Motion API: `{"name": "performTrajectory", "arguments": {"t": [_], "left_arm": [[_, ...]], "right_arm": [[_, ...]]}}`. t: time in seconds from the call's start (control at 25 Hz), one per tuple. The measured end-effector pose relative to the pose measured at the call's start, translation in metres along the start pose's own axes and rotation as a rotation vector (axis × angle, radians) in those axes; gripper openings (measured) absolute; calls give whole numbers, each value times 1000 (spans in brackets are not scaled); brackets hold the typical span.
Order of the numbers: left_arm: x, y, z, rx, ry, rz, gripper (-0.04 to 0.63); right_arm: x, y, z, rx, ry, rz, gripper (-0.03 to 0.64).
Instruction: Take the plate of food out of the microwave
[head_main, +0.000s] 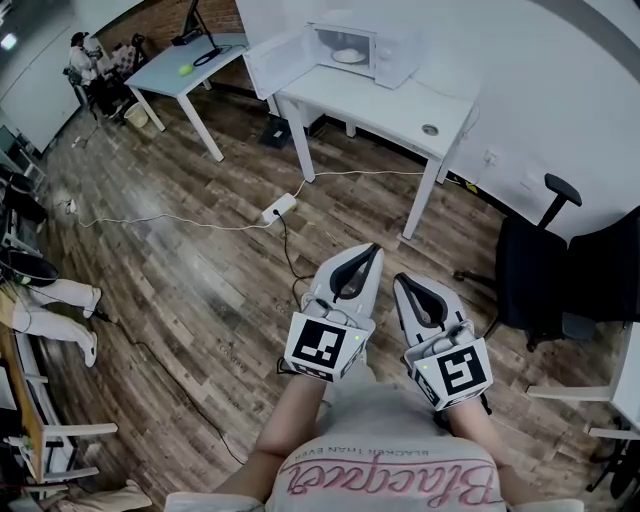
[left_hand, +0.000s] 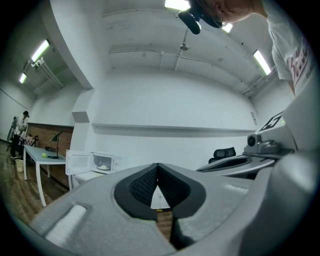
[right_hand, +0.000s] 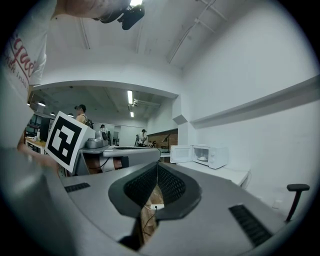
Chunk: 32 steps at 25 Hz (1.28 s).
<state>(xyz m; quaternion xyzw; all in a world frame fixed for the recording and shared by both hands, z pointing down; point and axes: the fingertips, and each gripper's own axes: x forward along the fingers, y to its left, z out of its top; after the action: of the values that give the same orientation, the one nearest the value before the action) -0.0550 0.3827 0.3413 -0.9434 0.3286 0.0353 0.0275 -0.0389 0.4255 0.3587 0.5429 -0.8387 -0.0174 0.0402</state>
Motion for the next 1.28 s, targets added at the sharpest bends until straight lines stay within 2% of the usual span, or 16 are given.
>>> {"name": "performTrajectory", "arguments": {"t": [0.52, 0.92, 1.28], "left_arm": [[14, 51, -14, -27, -3, -16, 5], [20, 63, -15, -6, -6, -19, 6], [44, 86, 1, 47, -25, 18, 6]], "right_arm": [[58, -3, -8, -8, 16, -25, 12], [80, -11, -4, -24, 24, -45, 12], [117, -32, 24, -91, -35, 9, 12]]}}
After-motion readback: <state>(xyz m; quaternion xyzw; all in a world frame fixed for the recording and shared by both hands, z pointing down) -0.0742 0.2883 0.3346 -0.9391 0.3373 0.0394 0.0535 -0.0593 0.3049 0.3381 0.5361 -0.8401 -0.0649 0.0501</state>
